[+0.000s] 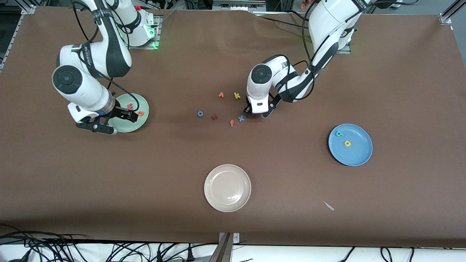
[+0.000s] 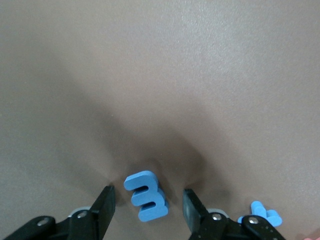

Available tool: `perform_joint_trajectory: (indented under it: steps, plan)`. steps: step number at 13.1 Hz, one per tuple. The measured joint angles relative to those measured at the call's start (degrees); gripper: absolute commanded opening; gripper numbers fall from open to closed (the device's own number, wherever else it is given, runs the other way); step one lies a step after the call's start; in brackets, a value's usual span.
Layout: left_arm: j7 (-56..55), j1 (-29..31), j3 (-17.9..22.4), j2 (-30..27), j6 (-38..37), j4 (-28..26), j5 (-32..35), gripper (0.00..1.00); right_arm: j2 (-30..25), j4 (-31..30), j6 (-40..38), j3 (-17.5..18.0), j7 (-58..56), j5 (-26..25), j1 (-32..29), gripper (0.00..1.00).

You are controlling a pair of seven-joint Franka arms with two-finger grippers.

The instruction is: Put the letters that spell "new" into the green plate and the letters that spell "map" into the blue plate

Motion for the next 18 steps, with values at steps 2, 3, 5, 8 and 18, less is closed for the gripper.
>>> perform_joint_trajectory:
  steps: [2, 3, 5, 8, 18]
  plan:
    - [0.01, 0.00, 0.01, -0.03, 0.00, 0.07, 0.01, 0.51, -1.20, 4.73, -3.18, 1.87, -4.37, 0.11, -3.93, 1.00]
    - [0.01, 0.00, 0.01, -0.04, 0.00, 0.10, 0.01, 0.45, -2.04, 7.74, -7.71, 3.27, -8.25, 0.19, -6.14, 1.00]
    - [0.01, 0.00, 0.03, -0.10, -0.02, 0.27, 0.02, 0.35, -3.69, 12.97, -15.07, 5.90, -13.07, 0.23, -10.43, 1.00]
    - [-0.01, 0.01, 0.06, -0.31, -0.13, 0.32, 0.02, 0.19, -6.03, 16.92, -17.62, 15.69, -14.99, 0.28, -22.34, 1.00]
    - [3.97, 1.05, 0.19, -0.89, -7.86, 3.23, 1.86, 0.00, -12.60, 17.89, -28.08, 20.31, -16.01, 0.24, -31.18, 1.00]
